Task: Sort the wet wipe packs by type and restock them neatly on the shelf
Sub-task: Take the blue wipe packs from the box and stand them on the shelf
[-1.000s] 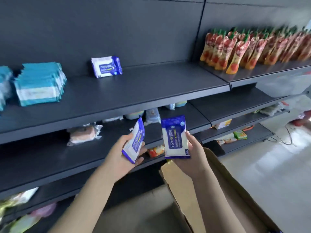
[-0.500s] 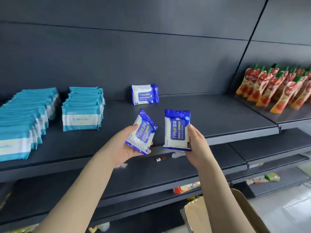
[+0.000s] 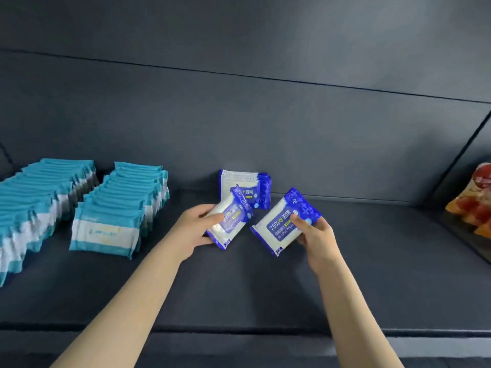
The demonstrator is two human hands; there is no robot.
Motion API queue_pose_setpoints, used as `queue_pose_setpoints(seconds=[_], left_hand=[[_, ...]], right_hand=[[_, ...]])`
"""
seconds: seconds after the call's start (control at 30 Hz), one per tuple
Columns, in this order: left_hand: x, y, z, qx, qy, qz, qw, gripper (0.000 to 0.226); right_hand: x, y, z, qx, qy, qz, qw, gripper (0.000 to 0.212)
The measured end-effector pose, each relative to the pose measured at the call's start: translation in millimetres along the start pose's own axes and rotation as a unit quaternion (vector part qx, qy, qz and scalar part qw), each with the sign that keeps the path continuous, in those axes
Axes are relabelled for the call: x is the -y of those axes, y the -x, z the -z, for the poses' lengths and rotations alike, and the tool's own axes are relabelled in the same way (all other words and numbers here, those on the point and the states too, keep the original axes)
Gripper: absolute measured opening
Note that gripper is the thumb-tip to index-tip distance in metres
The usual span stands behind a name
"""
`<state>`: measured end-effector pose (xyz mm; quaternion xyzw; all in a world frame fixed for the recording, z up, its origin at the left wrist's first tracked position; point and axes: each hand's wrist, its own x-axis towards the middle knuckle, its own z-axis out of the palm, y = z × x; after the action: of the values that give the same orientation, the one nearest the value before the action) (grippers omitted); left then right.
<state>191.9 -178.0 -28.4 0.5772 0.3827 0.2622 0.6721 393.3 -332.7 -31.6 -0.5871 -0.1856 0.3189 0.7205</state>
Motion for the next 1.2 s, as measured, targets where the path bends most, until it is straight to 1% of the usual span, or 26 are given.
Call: queue_pose_setpoints(seconds=[0.1, 0.2, 0.3, 0.37, 0.47, 0.57, 0.63, 0.7, 0.8, 0.83, 0.9, 1.0, 1.07, 1.13, 1.2], left_hand=[[-4.2, -25.2, -12.0, -0.066, -0.031, -0.056, 0.996, 0.025], [-10.9, -50.6, -23.6, -0.106, -0.105, -0.117, 0.982, 0.022], [-16.9, -71.6, -33.8, -0.159, -0.161, -0.154, 0.962, 0.019], [-15.9, -82.1, -36.7, -0.179, -0.178, -0.165, 0.953, 0.019], [-3.7, -91.4, -41.0, -0.179, -0.172, -0.199, 0.948, 0.022], [6.0, -93.0, -46.1, -0.199, -0.131, -0.238, 0.942, 0.036], [7.7, -94.3, -43.1, -0.2, -0.09, -0.23, 0.948, 0.028], [7.7, -94.5, -35.6, -0.184, -0.06, -0.217, 0.957, 0.021], [6.5, -93.7, -24.3, -0.175, -0.037, -0.211, 0.961, 0.019], [6.2, -92.4, -22.0, -0.172, -0.047, -0.215, 0.96, 0.022], [7.8, -91.5, -18.5, -0.156, -0.099, -0.226, 0.956, 0.036], [14.8, -91.9, -16.6, -0.136, -0.201, -0.254, 0.936, 0.054], [17.9, -92.7, -15.2, -0.15, -0.229, -0.266, 0.924, 0.056], [17.6, -92.4, -14.8, -0.154, -0.217, -0.264, 0.927, 0.054], [17.4, -92.4, -15.5, -0.15, -0.209, -0.269, 0.928, 0.051]], right_hand=[[1.5, -21.0, 11.8, 0.013, 0.002, -0.007, 1.0, 0.023], [6.9, -33.4, 22.6, 0.023, 0.006, -0.014, 1.0, 0.025], [8.3, -43.3, 26.2, 0.024, -0.009, -0.035, 0.999, 0.021], [4.6, -48.1, 24.2, 0.027, 0.001, -0.041, 0.999, 0.019], [-4.3, -51.7, 14.8, 0.041, 0.079, -0.011, 0.996, 0.024], [-14.6, -57.3, -2.8, 0.044, 0.182, 0.04, 0.982, 0.026], [-21.9, -62.2, -17.9, 0.029, 0.246, 0.067, 0.967, 0.028], [-27.5, -68.8, -34.4, 0.009, 0.287, 0.09, 0.954, 0.028], [-32.5, -77.4, -59.1, -0.018, 0.329, 0.13, 0.935, 0.031], [-34.3, -78.8, -65.7, -0.026, 0.336, 0.14, 0.931, 0.033], [-39.0, -78.8, -73.8, -0.043, 0.337, 0.155, 0.928, 0.035], [-46.0, -78.7, -74.9, -0.049, 0.344, 0.174, 0.921, 0.035], [-48.0, -80.9, -73.5, -0.052, 0.354, 0.187, 0.915, 0.036], [-48.3, -82.3, -73.1, -0.052, 0.359, 0.195, 0.911, 0.036], [-47.8, -82.6, -73.3, -0.039, 0.343, 0.191, 0.919, 0.038]])
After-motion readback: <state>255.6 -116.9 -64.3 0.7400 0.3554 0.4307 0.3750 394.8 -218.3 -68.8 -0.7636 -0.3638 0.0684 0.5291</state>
